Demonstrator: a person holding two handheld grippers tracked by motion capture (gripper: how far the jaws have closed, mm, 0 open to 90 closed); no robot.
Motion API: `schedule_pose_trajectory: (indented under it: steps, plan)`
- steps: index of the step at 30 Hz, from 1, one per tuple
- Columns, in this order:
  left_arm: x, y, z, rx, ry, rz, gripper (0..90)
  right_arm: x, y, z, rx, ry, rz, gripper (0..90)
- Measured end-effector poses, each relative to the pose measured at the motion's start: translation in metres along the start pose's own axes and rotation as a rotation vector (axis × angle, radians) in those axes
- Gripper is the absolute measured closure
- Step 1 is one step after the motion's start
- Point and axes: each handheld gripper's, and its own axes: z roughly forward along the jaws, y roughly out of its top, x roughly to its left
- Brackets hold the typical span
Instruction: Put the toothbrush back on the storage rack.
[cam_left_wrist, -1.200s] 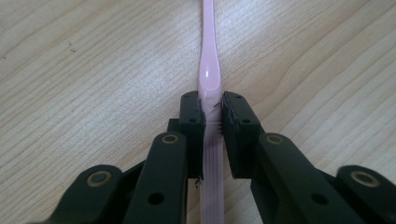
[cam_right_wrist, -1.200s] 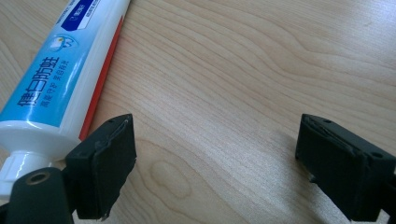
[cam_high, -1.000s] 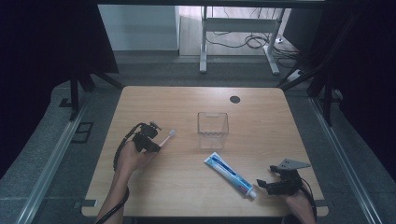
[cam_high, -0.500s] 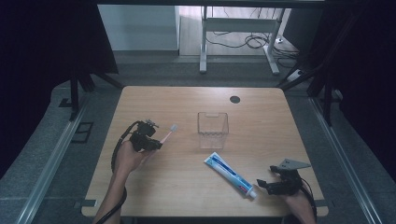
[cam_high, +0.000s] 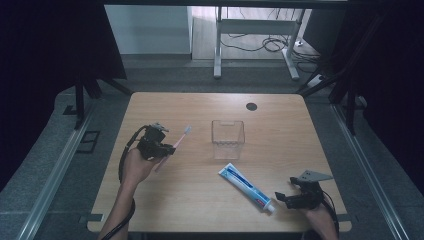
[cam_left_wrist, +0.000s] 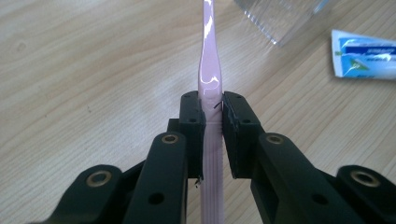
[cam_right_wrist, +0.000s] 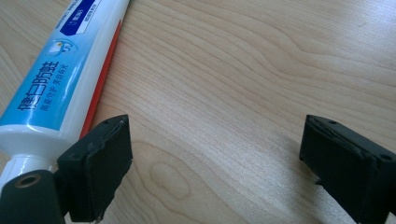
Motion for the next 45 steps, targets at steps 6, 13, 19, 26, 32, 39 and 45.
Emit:
schedule_pose_trajectory:
  steps: [6, 13, 19, 26, 32, 39, 45]
  plan:
    - [-0.006, 0.008, -0.006, -0.035, -0.01, 0.013, 78.8, 0.0, 0.0, 0.001, 0.0, 0.001, 0.003, 5.5]
    - [-0.016, 0.021, -0.012, -0.063, -0.02, 0.037, 78.8, 0.0, 0.0, 0.001, -0.003, -0.002, 0.007, 1.6]
    - [-0.024, 0.034, -0.014, -0.084, -0.03, 0.065, 78.8, 0.0, 0.0, 0.001, -0.005, -0.004, 0.003, 0.1]
    - [-0.034, 0.049, -0.015, -0.108, -0.031, 0.086, 78.8, 0.0, 0.0, 0.001, -0.005, -0.004, 0.006, 0.0]
    - [-0.043, 0.061, -0.015, -0.126, -0.028, 0.103, 78.8, 0.0, -0.001, 0.002, -0.003, -0.002, 0.005, 0.0]
    - [-0.054, 0.075, -0.012, -0.145, -0.027, 0.126, 78.8, 0.0, 0.0, 0.001, -0.006, 0.0, 0.006, 0.0]
    - [-0.061, 0.084, -0.007, -0.158, -0.028, 0.131, 78.8, -0.001, 0.0, 0.001, -0.005, 0.003, 0.005, 0.0]
